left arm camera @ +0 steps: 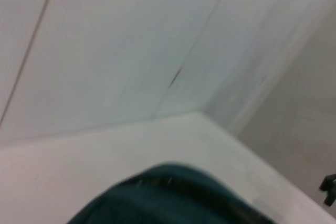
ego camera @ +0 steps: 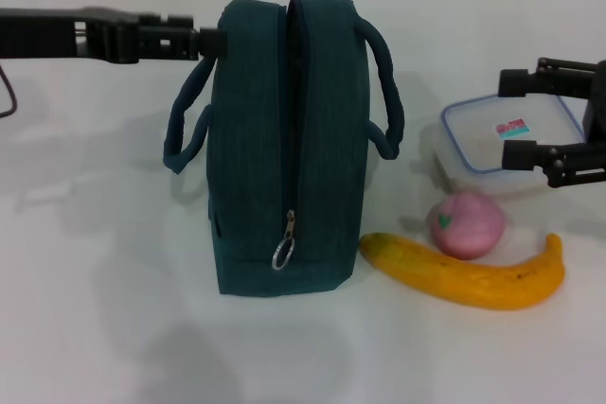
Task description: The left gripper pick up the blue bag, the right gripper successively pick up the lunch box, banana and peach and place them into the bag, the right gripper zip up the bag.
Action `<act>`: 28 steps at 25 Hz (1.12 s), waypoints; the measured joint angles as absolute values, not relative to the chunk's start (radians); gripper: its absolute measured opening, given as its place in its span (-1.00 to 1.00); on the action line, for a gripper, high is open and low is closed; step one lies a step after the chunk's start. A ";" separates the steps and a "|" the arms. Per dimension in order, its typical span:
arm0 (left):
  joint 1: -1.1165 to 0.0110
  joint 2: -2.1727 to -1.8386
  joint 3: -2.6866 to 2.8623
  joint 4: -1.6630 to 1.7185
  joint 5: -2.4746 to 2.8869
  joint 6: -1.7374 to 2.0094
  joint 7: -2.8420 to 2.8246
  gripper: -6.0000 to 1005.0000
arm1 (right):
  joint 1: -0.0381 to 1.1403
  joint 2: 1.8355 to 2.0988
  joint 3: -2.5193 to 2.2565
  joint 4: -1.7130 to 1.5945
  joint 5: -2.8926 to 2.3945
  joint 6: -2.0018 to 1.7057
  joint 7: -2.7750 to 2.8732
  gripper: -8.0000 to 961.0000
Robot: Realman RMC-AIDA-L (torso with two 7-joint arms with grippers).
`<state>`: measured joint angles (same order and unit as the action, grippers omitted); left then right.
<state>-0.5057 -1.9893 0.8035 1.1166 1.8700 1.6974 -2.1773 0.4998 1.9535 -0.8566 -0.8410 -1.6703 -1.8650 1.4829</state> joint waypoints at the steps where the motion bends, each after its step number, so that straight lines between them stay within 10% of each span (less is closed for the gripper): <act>1: -0.516 -1.985 0.804 1.118 1.892 1.699 -2.209 0.75 | 0.494 1.953 -0.856 -0.840 -1.669 -1.860 1.480 0.83; 28: -0.695 -1.968 0.874 1.028 2.115 1.710 -2.514 0.68 | 0.458 1.949 -0.844 -0.787 -1.671 -1.797 1.419 0.83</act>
